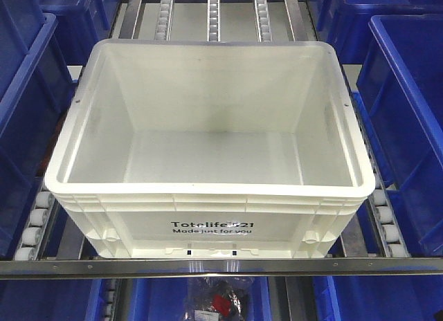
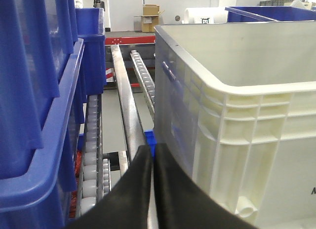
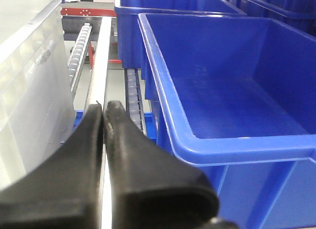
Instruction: Move bin from left to right shelf
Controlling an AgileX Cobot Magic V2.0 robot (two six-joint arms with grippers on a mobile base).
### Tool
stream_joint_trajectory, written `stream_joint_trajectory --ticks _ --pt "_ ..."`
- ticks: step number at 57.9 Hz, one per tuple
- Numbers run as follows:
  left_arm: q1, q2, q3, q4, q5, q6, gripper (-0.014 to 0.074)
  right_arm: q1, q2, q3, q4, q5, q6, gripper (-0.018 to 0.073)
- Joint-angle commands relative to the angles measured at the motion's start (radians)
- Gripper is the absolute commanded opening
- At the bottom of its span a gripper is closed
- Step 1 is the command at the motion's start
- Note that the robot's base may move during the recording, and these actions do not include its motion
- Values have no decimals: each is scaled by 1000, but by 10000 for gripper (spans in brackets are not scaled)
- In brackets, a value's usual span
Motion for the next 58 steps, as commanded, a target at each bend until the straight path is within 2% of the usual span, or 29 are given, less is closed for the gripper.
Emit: stream_joint_trajectory --ticks 1,45,50,58 --pt "-8 -15 20 -3 -75 -3 -6 0 -10 19 -1 -74 -6 -4" --pt "-8 -15 20 -2 -90 -3 -6 0 -10 19 -1 -77 -6 -4" --pt "-8 -15 20 -2 -117 0 -6 0 -10 18 -1 -135 -6 -4" --pt "-8 -15 18 -2 -290 7 -6 0 -10 17 0 -325 -8 -4"
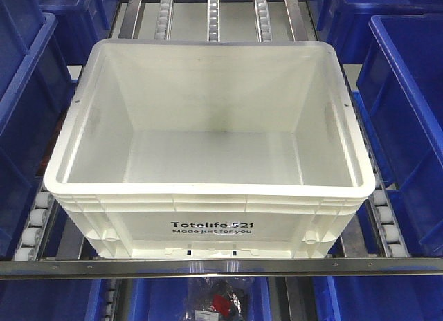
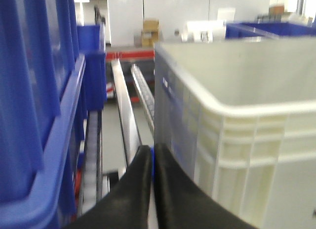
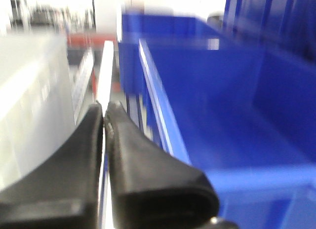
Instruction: Move bin from left to right shelf
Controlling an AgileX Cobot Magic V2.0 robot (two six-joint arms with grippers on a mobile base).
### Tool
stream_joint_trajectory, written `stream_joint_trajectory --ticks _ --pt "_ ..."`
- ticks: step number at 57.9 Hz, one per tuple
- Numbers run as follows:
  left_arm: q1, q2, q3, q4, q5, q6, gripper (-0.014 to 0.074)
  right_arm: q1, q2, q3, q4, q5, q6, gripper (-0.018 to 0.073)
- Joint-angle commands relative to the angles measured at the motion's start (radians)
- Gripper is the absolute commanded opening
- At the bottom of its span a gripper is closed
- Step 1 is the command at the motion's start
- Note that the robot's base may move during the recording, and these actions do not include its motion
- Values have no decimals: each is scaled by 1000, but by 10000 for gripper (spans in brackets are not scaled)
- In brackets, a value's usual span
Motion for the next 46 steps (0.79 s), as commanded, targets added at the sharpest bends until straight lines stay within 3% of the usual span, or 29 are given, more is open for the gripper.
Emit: stream_joint_trajectory --ticks 1,5,9,17,31,46 --pt "-8 -15 16 -2 -199 0 -6 0 -10 16 0 -203 -8 -4" --pt "-8 -15 -10 -2 -254 -3 -6 0 -10 9 0 -311 0 -4" --pt "-8 -13 -61 -2 -250 -3 -6 0 -10 -25 0 -319 20 -4" --pt "-8 68 -244 -2 -104 -3 -6 0 63 -185 -1 -129 93 -4" --pt "-8 335 -498 -2 159 -3 -6 0 316 -409 2 115 95 -4" --pt "-8 406 -519 -3 192 -9 -6 0 372 -414 3 134 95 -4"
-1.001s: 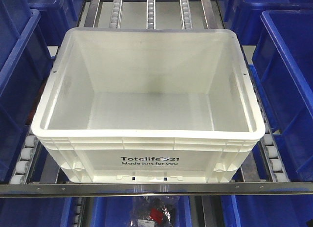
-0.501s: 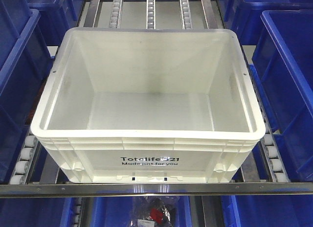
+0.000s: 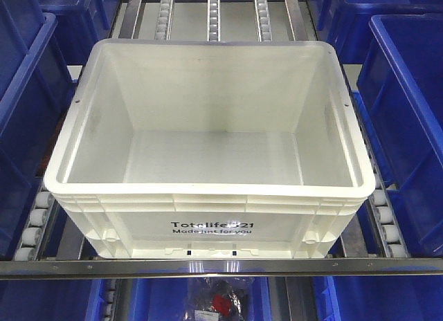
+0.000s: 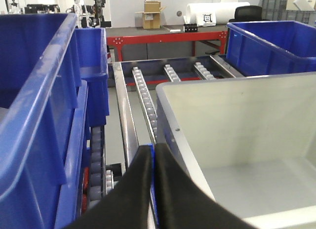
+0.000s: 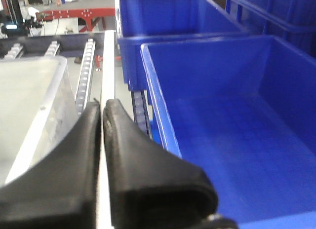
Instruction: Move bin from left to right shelf
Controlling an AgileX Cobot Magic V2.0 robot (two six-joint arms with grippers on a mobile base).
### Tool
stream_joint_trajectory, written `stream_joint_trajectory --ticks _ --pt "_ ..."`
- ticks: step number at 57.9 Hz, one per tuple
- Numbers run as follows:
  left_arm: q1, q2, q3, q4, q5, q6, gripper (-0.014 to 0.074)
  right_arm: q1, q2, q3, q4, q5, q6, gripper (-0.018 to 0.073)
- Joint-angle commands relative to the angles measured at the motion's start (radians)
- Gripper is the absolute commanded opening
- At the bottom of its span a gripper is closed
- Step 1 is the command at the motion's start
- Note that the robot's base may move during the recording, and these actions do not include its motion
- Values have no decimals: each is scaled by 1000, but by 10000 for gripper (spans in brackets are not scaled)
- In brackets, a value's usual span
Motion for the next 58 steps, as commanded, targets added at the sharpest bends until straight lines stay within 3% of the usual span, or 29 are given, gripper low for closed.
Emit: stream_joint_trajectory --ticks 1,10,18,33,39,47,58 --pt "-8 17 -34 -3 -59 -9 -6 0 15 -33 2 -63 3 -4" --pt "-8 17 -34 -3 -45 -9 12 0 15 -33 -1 -50 1 8" --pt "-8 17 -34 -2 -28 -8 94 0 15 -33 -3 -31 -1 99" --pt "-8 17 -34 -2 -16 -8 461 0 15 -33 -3 -32 -1 456" --pt "-8 17 -34 -1 -15 0 559 0 15 -33 -2 -23 0 526" --pt "-8 18 -45 -3 16 -1 580 13 23 -40 -2 -1 1 530" --pt "-41 140 -164 -3 151 -1 580 144 179 -171 -2 131 -2 530"
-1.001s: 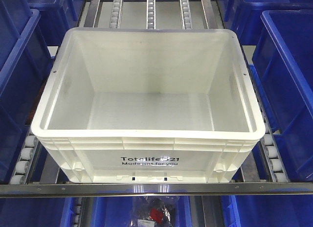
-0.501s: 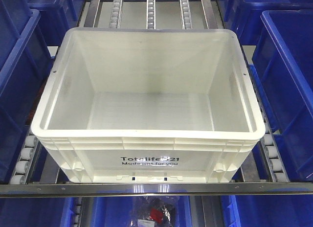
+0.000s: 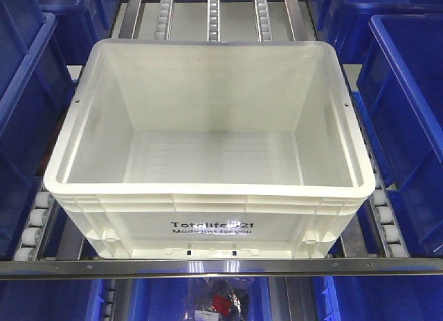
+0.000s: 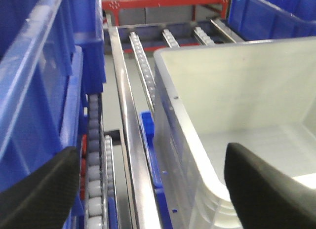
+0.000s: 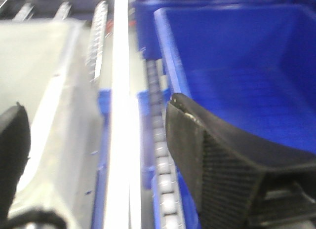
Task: Move bin from left to right shelf
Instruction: 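Move both grippers onto the crate's side rims and close them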
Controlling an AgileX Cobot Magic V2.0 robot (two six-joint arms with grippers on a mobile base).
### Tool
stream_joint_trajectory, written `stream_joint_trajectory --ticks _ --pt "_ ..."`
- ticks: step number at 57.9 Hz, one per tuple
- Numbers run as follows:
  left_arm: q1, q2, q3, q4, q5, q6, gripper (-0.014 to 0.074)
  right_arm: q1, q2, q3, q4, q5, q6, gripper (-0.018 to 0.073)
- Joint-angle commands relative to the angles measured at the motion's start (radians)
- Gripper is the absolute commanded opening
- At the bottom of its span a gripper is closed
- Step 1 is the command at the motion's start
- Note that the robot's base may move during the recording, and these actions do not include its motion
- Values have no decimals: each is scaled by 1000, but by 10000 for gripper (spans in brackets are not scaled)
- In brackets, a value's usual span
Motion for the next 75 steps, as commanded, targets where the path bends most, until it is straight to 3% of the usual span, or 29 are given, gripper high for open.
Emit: stream_joint_trajectory --ticks 1,14,41,66,75 --pt "-23 90 -99 -3 -7 -1 580 49 91 -97 -4 6 -4 530" --pt "-34 392 -327 -13 199 -3 580 94 368 -332 50 122 0 530" --pt "-34 831 -678 -78 387 -7 580 88 821 -756 86 440 1 530" --pt "-34 1013 -757 -78 423 -7 574 83 1025 -921 79 591 6 526" --pt "-34 1040 -758 -79 399 -7 517 83 1070 -955 80 604 6 456"
